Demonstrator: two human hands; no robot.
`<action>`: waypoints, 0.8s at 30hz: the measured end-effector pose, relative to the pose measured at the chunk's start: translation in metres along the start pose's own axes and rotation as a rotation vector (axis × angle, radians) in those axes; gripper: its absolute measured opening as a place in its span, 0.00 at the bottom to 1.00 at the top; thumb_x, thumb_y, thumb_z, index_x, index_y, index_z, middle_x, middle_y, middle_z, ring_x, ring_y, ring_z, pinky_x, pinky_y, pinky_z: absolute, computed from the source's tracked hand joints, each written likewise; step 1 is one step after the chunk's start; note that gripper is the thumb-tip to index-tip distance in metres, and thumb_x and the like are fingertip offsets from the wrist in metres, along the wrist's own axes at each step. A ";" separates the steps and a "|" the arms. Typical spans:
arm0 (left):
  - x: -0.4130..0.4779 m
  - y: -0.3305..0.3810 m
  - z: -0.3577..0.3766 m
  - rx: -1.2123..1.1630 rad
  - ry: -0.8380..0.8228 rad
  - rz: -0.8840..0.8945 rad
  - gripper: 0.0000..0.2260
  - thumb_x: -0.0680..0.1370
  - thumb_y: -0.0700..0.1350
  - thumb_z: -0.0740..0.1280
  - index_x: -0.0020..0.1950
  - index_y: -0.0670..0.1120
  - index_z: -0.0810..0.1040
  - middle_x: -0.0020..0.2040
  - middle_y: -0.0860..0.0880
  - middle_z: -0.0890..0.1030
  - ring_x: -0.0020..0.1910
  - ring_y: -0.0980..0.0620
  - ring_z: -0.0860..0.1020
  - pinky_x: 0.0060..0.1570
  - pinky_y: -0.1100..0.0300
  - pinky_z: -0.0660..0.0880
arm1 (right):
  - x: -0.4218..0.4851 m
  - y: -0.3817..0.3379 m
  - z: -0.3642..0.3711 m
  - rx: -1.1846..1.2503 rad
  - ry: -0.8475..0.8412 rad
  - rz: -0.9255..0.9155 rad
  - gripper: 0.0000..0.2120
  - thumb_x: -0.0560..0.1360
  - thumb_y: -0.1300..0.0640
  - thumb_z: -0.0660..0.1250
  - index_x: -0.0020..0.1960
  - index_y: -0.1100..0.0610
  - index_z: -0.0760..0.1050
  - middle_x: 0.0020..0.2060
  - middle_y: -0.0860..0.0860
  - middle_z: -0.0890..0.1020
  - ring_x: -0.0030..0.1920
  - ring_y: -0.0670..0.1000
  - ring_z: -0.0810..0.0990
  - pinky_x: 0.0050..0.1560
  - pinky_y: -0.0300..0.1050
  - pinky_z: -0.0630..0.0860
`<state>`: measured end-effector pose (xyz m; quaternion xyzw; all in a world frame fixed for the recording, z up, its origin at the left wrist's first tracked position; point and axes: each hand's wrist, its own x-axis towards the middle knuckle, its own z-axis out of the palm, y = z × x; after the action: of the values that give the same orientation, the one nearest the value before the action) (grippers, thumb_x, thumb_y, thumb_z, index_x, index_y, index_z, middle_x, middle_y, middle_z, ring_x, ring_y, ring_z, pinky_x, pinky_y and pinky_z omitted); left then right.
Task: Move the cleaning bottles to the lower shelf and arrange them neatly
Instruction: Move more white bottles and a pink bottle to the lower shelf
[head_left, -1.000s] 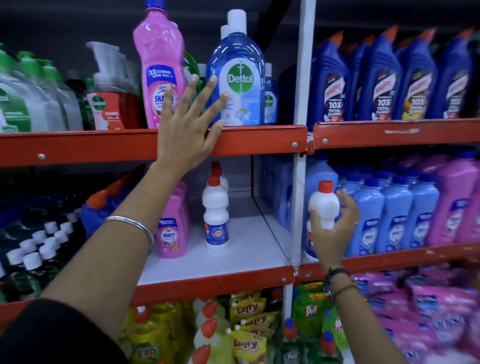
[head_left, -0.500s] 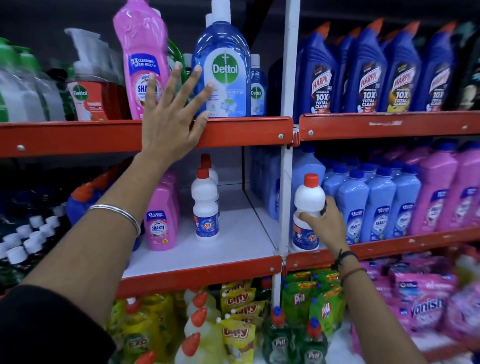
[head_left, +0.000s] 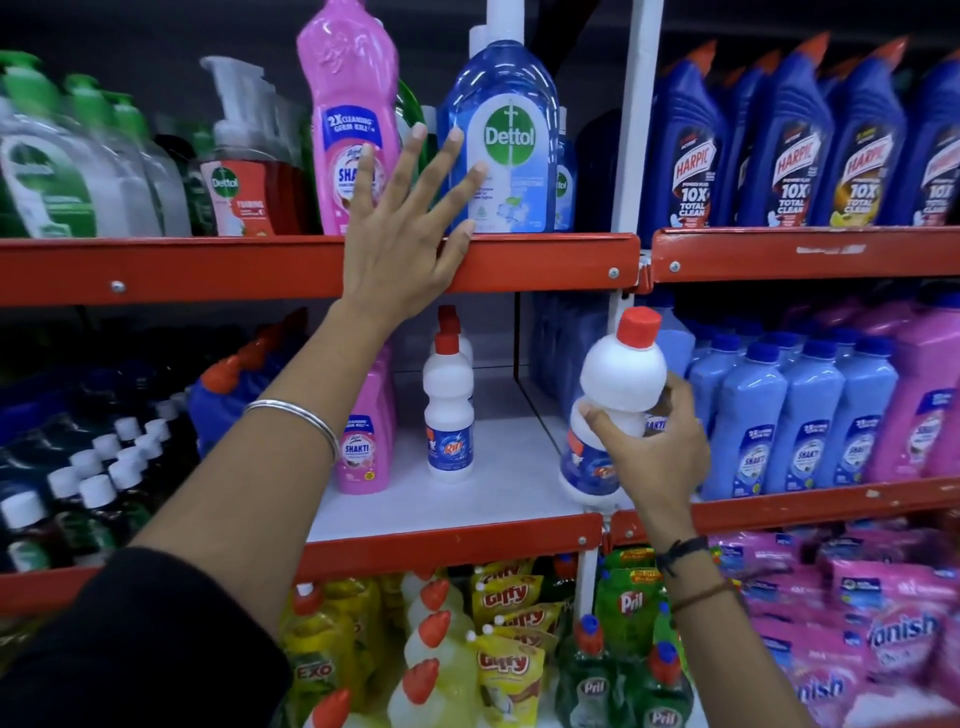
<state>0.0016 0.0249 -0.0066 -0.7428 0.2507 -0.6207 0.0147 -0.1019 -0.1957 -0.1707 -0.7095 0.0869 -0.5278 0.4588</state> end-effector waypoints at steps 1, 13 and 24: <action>0.000 0.000 0.000 -0.001 0.002 0.003 0.21 0.82 0.54 0.52 0.76 0.53 0.61 0.78 0.49 0.60 0.77 0.44 0.55 0.73 0.37 0.50 | -0.006 -0.005 0.007 0.028 -0.041 0.013 0.35 0.57 0.39 0.74 0.60 0.51 0.72 0.53 0.50 0.82 0.47 0.50 0.77 0.42 0.47 0.75; 0.002 -0.002 0.002 -0.001 -0.015 0.017 0.22 0.82 0.54 0.52 0.76 0.54 0.59 0.78 0.49 0.59 0.77 0.44 0.55 0.73 0.37 0.50 | -0.057 -0.010 0.115 -0.016 -0.359 0.126 0.34 0.60 0.43 0.76 0.62 0.50 0.69 0.57 0.50 0.80 0.56 0.53 0.78 0.45 0.42 0.68; 0.002 -0.001 0.002 0.002 -0.002 0.019 0.22 0.81 0.53 0.55 0.76 0.52 0.62 0.77 0.48 0.62 0.77 0.43 0.57 0.72 0.35 0.53 | -0.056 -0.006 0.126 -0.112 -0.413 0.126 0.34 0.63 0.39 0.73 0.63 0.52 0.69 0.56 0.51 0.80 0.56 0.54 0.78 0.46 0.43 0.69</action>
<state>0.0041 0.0241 -0.0055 -0.7409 0.2570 -0.6201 0.0216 -0.0236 -0.0880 -0.2061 -0.8202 0.0645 -0.3357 0.4587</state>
